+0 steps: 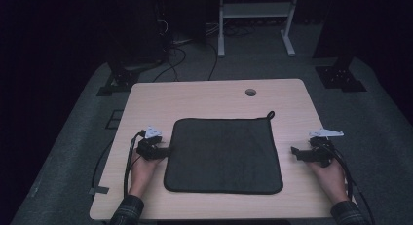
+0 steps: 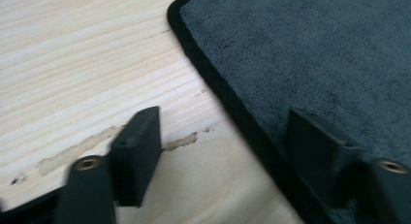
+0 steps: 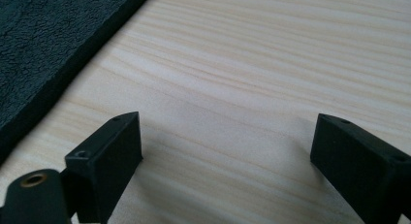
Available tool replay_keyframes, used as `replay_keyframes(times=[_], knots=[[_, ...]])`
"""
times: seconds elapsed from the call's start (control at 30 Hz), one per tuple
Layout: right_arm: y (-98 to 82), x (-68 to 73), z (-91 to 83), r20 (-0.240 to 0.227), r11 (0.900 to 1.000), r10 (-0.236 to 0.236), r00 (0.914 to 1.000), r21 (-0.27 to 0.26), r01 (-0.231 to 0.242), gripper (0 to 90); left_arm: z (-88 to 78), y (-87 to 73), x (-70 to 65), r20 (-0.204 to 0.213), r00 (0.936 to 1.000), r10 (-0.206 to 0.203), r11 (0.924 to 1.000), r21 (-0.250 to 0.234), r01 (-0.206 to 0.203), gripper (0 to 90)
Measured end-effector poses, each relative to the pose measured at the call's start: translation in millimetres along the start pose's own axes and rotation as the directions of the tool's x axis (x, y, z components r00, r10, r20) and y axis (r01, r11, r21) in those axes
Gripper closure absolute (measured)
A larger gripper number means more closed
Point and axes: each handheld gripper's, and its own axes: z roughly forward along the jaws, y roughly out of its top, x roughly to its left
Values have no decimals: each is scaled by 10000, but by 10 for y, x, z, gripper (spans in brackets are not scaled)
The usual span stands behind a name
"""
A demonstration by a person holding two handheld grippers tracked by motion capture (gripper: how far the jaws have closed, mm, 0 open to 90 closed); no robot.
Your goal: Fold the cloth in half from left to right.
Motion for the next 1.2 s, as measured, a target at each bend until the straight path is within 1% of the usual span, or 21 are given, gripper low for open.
replay_keyframes(times=[0.03,0.07,0.1,0.13,0.17,0.23,0.3,0.47,0.57,0.63,0.7,0.8,0.9,0.97,1.0,1.03,1.07,1.2], knots=[[0,0,0,0,10000,3,10000,0,-3,101,-15,-6,11,223,9997,-68,10000,-41,69,437],[0,0,0,-6,10000,-4,10000,-2,4,101,-17,-7,8,288,9996,-80,9999,-60,82,497],[0,1,0,-15,10000,-8,10000,-3,8,101,-19,-6,2,320,9995,0,10000,-55,2,520],[0,1,0,-18,10000,-11,10000,-5,11,101,-20,3,-19,461,9989,88,10000,-9,-88,557],[0,1,0,-20,10000,-19,10000,-4,19,101,-17,9,-41,443,9989,120,9999,22,-121,615],[0,0,0,-19,10000,-21,10000,-4,21,101,-15,19,-63,476,9987,155,9998,78,-159,672],[0,1,0,-21,10000,-6,10000,-3,6,101,-12,21,-74,523,9986,21,10000,71,-24,705],[0,1,0,-19,10000,-12,10000,-4,12,101,-7,25,-98,739,9968,-304,9995,119,296,821],[0,1,0,-18,10000,-10,10000,-5,10,101,-6,22,-88,878,9947,-536,9985,140,526,854],[0,1,0,-20,10000,-9,10000,-5,9,101,-5,21,-88,899,9941,-604,9981,128,595,865],[0,1,0,-23,10000,-1,10000,-7,1,101,-1,18,-85,965,9922,-794,9968,61,792,872],[0,1,0,-24,10000,-1,10000,-8,1,101,-8,25,-86,985,9924,-744,9972,100,738,875],[0,2,0,-42,10000,-22,10000,-4,22,101,-46,46,-75,997,9928,-668,9977,-31,674,875],[0,2,0,-41,10000,-23,10000,-5,23,101,-85,57,-57,1038,9920,-721,9971,-155,741,875],[0,2,0,-43,10000,-26,10000,-3,26,101,-98,59,-51,1023,9920,-738,9968,-225,765,875],[0,2,0,-43,10000,-28,10000,-3,28,101,-111,61,-39,988,9930,-652,9976,-157,671,875],[0,2,0,-43,10000,-25,10000,-2,25,101,-125,58,-22,943,9934,-652,9976,-165,670,875],[0,2,0,-40,10000,-20,10000,-7,20,101,-178,53,55,795,9933,-843,9961,-209,862,875]])
